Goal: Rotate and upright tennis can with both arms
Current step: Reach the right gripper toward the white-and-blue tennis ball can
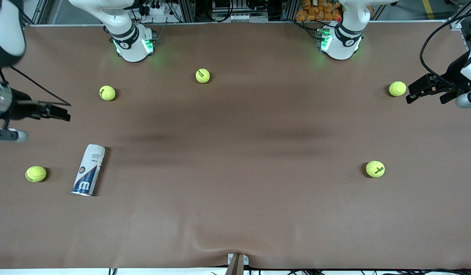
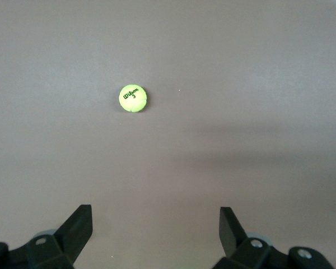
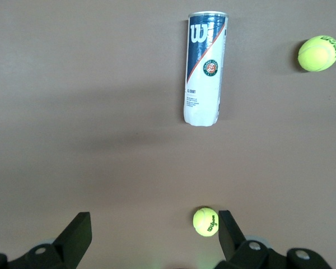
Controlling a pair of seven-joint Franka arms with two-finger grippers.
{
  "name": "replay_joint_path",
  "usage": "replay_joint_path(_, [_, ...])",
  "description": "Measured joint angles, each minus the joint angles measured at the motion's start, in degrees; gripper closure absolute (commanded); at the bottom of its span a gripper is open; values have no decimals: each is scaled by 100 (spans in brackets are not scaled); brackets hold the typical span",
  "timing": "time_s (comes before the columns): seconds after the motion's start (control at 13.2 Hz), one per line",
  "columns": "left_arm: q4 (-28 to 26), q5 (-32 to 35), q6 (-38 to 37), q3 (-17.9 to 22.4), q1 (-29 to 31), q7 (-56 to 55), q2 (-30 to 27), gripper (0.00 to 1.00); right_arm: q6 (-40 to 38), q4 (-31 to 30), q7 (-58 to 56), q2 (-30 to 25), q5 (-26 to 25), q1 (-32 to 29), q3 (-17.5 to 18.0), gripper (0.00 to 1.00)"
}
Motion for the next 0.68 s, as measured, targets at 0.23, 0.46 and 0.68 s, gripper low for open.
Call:
replay_joint_path(0.23, [-1, 0, -2, 0, 0, 1, 0, 0, 449, -5, 0, 517, -5, -52, -8, 0])
replay_joint_path(0.46, [-3, 0, -3, 0, 1, 5, 0, 0, 906, -10, 0, 1082, -13, -144, -10, 0])
replay_joint_path(0.68, [-4, 0, -4, 0, 1, 7, 0, 0, 1383, -7, -1, 1621, -63, -219, -13, 0])
